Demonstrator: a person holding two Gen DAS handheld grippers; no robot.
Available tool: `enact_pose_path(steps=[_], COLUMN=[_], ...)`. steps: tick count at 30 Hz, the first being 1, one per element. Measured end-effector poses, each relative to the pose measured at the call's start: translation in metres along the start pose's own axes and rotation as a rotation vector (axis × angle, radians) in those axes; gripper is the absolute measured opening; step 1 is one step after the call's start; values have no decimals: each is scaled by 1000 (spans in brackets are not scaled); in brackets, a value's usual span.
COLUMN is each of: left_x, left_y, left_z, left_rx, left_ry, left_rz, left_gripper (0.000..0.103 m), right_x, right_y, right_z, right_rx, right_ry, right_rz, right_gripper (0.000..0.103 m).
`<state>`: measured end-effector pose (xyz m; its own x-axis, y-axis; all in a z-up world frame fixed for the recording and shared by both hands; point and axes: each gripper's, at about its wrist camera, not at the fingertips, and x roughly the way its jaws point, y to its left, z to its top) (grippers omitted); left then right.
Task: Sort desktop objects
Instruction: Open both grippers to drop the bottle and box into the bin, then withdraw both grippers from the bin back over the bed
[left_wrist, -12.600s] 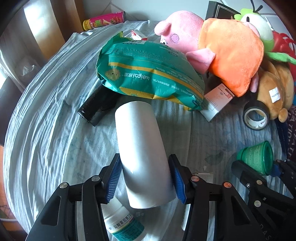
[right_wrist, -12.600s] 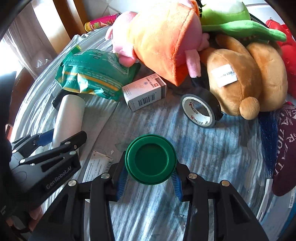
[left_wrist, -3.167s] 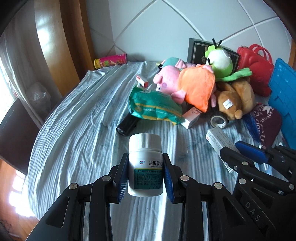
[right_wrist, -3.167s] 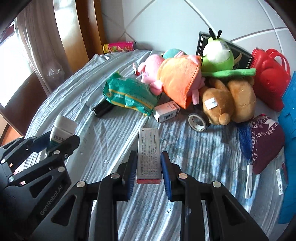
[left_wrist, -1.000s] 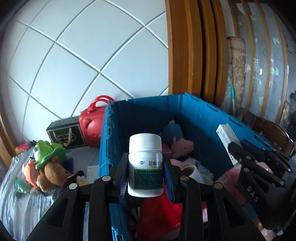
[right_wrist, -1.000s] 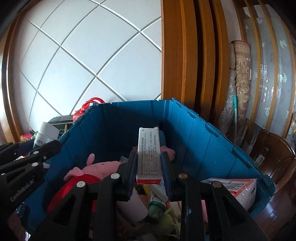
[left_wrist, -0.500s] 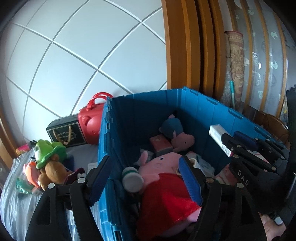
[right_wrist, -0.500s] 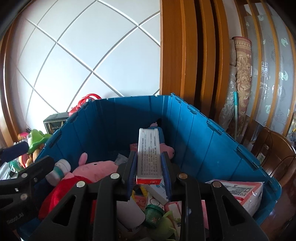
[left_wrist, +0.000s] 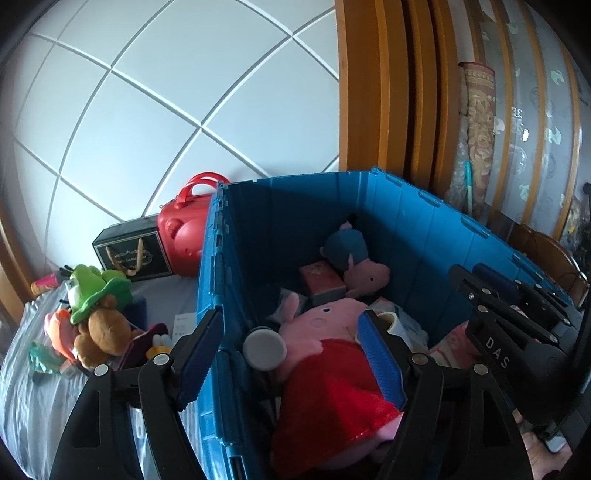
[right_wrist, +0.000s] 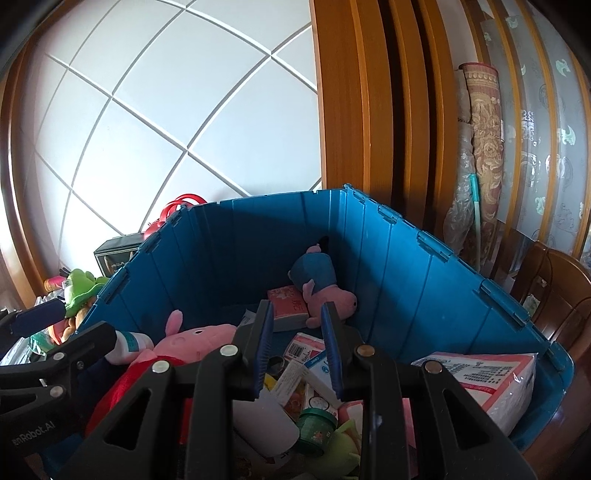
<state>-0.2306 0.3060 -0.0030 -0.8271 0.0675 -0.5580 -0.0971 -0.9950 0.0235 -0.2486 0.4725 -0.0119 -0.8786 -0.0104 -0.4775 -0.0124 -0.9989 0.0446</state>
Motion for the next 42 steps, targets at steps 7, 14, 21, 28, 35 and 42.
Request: enact_pose_path(steps=[7,14,21,28,35,42], left_x=[-29,-59,-76,-84,-73,-39], left_y=[28,95,196,314,414,471], left_z=[-11,-29,-62,-105,-144,-180], left_rx=[-63,-158,-258,-276,-292,-371], left_ry=[-75,-96,-51,36,126,262], left_rz=[23,95,179,274,393,482], left_gripper=[82,83,84,84,84,84], right_x=[-18,-37,-85,-83,-42,17], right_y=[8,47,144,267,367,419], right_z=[0,0,-1,-20,-61,-88], right_rx=[-6,-14,-71,-118,-177,-266], right_ry=[-52,-60,-150,-104,70,197], right_rz=[-48,-9,91,181,257,314], right_gripper=[103,103,103,103,103,103])
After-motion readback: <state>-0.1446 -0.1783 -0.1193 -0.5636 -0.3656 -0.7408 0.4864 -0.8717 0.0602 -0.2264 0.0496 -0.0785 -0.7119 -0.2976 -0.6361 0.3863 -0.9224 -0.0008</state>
